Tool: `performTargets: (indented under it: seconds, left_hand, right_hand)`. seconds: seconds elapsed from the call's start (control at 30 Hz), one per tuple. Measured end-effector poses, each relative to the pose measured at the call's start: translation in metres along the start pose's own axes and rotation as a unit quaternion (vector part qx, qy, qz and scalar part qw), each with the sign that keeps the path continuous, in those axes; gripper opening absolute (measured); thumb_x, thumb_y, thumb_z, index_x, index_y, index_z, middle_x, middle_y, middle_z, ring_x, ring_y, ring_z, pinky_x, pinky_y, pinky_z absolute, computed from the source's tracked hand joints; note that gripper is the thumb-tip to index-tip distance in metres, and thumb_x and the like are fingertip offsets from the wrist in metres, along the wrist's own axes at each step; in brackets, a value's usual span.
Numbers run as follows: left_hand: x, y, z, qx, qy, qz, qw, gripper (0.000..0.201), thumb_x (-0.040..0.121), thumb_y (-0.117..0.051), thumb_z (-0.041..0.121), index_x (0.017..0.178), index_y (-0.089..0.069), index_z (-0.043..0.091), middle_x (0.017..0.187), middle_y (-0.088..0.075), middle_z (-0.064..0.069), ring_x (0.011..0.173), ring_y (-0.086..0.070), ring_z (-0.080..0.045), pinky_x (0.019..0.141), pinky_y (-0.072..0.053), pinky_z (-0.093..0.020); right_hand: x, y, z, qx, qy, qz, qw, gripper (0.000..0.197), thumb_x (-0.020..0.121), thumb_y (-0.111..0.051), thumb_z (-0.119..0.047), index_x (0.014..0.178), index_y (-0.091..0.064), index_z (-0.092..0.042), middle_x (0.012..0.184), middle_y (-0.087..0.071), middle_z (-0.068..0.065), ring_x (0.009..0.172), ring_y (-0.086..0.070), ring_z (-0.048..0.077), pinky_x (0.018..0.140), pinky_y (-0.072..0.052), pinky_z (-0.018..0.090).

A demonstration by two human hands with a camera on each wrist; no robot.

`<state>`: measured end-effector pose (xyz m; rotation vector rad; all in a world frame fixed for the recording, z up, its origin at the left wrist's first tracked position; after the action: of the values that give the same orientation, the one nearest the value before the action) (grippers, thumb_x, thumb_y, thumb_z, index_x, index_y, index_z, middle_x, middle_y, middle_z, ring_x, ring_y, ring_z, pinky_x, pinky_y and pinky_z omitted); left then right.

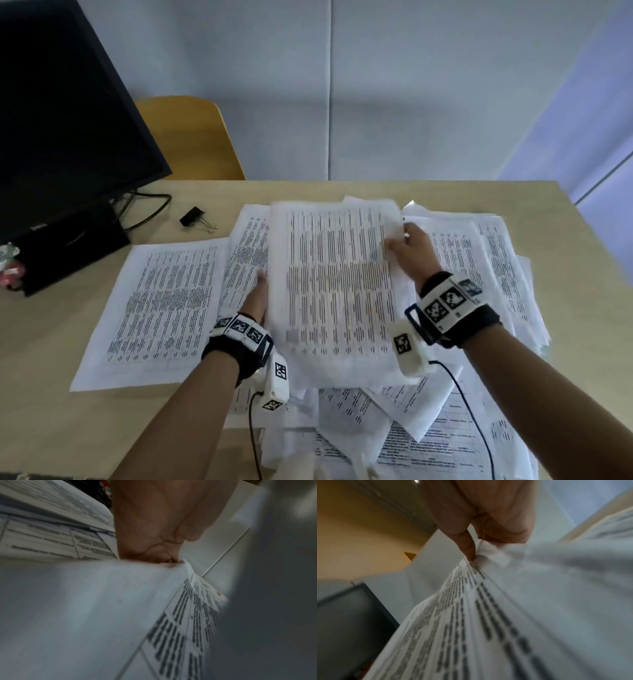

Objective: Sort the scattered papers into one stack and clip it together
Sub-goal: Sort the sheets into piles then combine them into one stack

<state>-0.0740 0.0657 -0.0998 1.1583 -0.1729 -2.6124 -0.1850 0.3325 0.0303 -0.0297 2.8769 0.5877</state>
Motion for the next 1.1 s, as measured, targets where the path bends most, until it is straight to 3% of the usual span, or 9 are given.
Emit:
performTargets:
  seconds: [0.1,0.17,0.27,0.37,0.5,0.7,0.9,1.0,1.1]
  left_hand:
    - [0.001,-0.016,0.008,-0.051,-0.005,-0.058,0.997,0.098,0.07,-0.025,0.086,0.143,-0.035,0.022,0.146,-0.04,-0.008,0.136,-0.037,-0.029,0.113,-0.027,-0.051]
    - [-0.008,-0.019,0.021,0.026,-0.051,-0.045,0.997,0.077,0.08,-0.053,0.064,0.138,-0.043,0.013,0.135,-0.05,-0.007,0.131,-0.043,-0.03,0.108,-0.035,-0.046]
    - [0.0,-0.005,0.031,0.137,-0.103,0.067,0.983,0.043,0.084,-0.066,0.019,0.119,-0.057,-0.005,0.111,-0.063,-0.017,0.108,-0.059,-0.031,0.083,-0.044,-0.029]
    - [0.001,0.009,0.035,0.144,-0.111,0.116,0.976,0.036,0.087,-0.061,0.013,0.119,-0.058,-0.004,0.118,-0.063,-0.02,0.11,-0.059,-0.032,0.081,-0.044,-0.026]
    - [0.01,0.015,0.029,0.135,-0.099,0.125,0.978,0.035,0.087,-0.062,0.014,0.118,-0.058,-0.003,0.12,-0.062,-0.02,0.111,-0.058,-0.033,0.095,-0.046,-0.035]
    - [0.012,0.01,0.02,0.122,-0.069,0.094,0.986,0.037,0.09,-0.058,0.02,0.121,-0.057,0.0,0.12,-0.061,-0.019,0.112,-0.056,-0.033,0.095,-0.042,-0.036]
    - [0.004,-0.003,0.024,0.045,-0.045,0.057,0.996,0.053,0.098,-0.04,0.035,0.136,-0.04,-0.002,0.121,-0.056,-0.013,0.112,-0.053,-0.028,0.099,-0.036,-0.036]
    - [0.003,-0.015,0.022,-0.055,-0.046,-0.002,0.997,0.103,0.069,-0.029,0.086,0.147,-0.024,0.018,0.149,-0.035,-0.011,0.136,-0.035,-0.027,0.114,-0.023,-0.045]
    - [-0.003,-0.024,0.027,-0.034,-0.068,-0.05,0.996,0.103,0.064,-0.043,0.086,0.144,-0.03,0.023,0.153,-0.028,-0.01,0.14,-0.029,-0.028,0.115,-0.019,-0.051]
  right_hand:
    - [0.005,-0.016,0.041,-0.057,-0.039,-0.002,0.998,0.019,0.087,-0.041,-0.001,0.103,-0.052,0.002,0.094,-0.061,0.017,0.087,-0.059,0.033,0.077,-0.053,0.043]
    - [0.005,-0.025,0.055,-0.119,-0.035,-0.012,0.992,0.016,0.089,-0.036,0.0,0.094,-0.052,0.001,0.084,-0.056,0.014,0.084,-0.054,0.028,0.07,-0.045,0.035]
    - [0.004,-0.023,0.077,-0.241,-0.066,0.014,0.968,0.03,0.089,-0.04,-0.006,0.116,-0.052,-0.008,0.122,-0.049,0.014,0.116,-0.043,0.031,0.095,-0.037,0.042]
    - [-0.003,-0.016,0.098,-0.339,-0.108,0.013,0.934,0.061,0.08,-0.059,-0.028,0.133,-0.03,-0.02,0.146,-0.019,0.01,0.134,-0.019,0.033,0.106,-0.021,0.053]
    - [-0.002,-0.007,0.11,-0.385,-0.112,-0.003,0.916,0.065,0.076,-0.063,-0.021,0.13,-0.029,-0.011,0.14,-0.027,0.015,0.129,-0.026,0.035,0.103,-0.029,0.052]
    - [0.008,0.011,0.076,-0.337,-0.043,0.017,0.94,0.007,0.085,-0.046,-0.003,0.087,-0.053,-0.001,0.093,-0.061,0.017,0.089,-0.058,0.031,0.078,-0.049,0.038]
    - [-0.033,-0.073,0.017,-0.208,0.022,-0.151,0.966,0.018,0.092,-0.037,-0.009,0.079,-0.05,-0.009,0.072,-0.05,0.001,0.056,-0.046,0.008,0.049,-0.034,0.014]
    - [-0.051,-0.119,0.024,-0.18,-0.004,-0.218,0.959,0.04,0.098,-0.032,-0.025,0.074,-0.053,-0.001,0.076,-0.059,0.011,0.063,-0.053,0.014,0.068,-0.051,0.026]
    - [-0.06,-0.139,0.036,-0.136,-0.04,-0.258,0.956,0.07,0.095,-0.02,-0.05,0.109,-0.057,0.008,0.116,-0.061,0.024,0.1,-0.06,0.037,0.094,-0.047,0.046]
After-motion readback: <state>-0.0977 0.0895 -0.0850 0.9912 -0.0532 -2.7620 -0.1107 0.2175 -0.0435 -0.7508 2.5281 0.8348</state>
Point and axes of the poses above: each hand's wrist, its own x-axis towards the middle knuckle, its own y-axis out of the back of the hand, z = x × y, the point moved 10 cm from there along x, towards the middle knuckle
